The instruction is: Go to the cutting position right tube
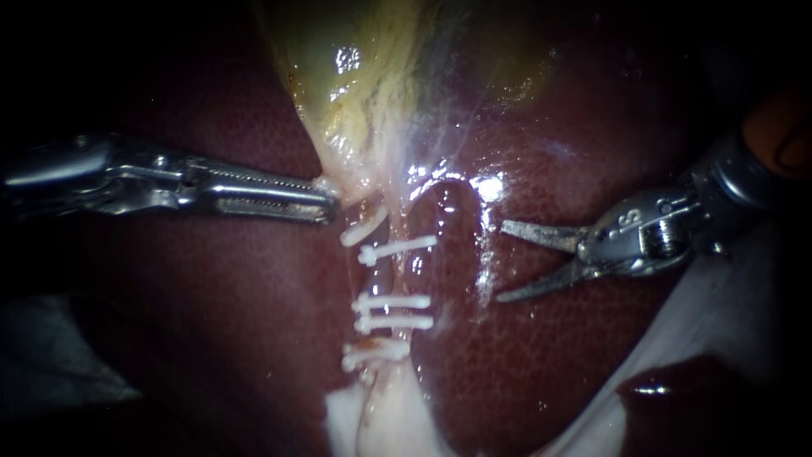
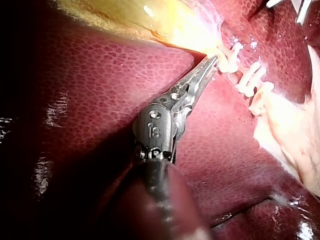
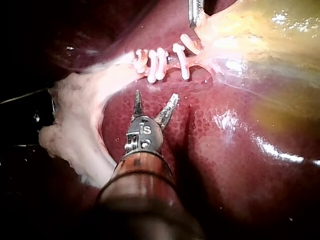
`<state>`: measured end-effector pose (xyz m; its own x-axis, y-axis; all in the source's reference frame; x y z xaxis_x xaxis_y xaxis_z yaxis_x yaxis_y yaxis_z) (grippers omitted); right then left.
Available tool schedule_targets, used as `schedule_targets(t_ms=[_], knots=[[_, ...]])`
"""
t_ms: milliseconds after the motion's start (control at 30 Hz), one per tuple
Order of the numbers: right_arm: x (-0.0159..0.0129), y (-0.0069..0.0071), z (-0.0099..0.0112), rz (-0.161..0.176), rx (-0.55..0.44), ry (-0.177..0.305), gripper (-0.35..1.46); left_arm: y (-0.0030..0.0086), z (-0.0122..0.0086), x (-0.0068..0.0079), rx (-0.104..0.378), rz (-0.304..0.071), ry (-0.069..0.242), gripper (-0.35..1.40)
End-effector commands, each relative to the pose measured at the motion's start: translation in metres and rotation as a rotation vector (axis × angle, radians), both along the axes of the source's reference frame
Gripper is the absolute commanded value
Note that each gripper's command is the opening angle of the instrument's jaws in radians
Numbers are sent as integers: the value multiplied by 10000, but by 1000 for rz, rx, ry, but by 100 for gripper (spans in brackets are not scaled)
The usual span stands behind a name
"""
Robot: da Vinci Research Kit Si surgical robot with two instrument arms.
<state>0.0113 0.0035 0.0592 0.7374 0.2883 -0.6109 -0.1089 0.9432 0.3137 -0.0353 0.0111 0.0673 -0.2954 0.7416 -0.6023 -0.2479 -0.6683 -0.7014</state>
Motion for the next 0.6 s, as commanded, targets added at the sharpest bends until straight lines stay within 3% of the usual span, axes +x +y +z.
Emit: schedule_targets(t_ms=[33,200,333,467,600], knots=[[0,0,0,-1,3,2,145,1,-3,1,1,0,-1,-35],[0,-1,0,-2,5,4,145,8,-36,17,18,6,-9,-35],[0,0,0,-7,14,15,145,14,-70,34,9,-18,-24,-35],[5,-1,4,-16,41,72,145,14,-85,37,0,-22,-26,-35],[15,-5,16,33,146,160,145,11,-83,34,-2,-24,-24,-35]])
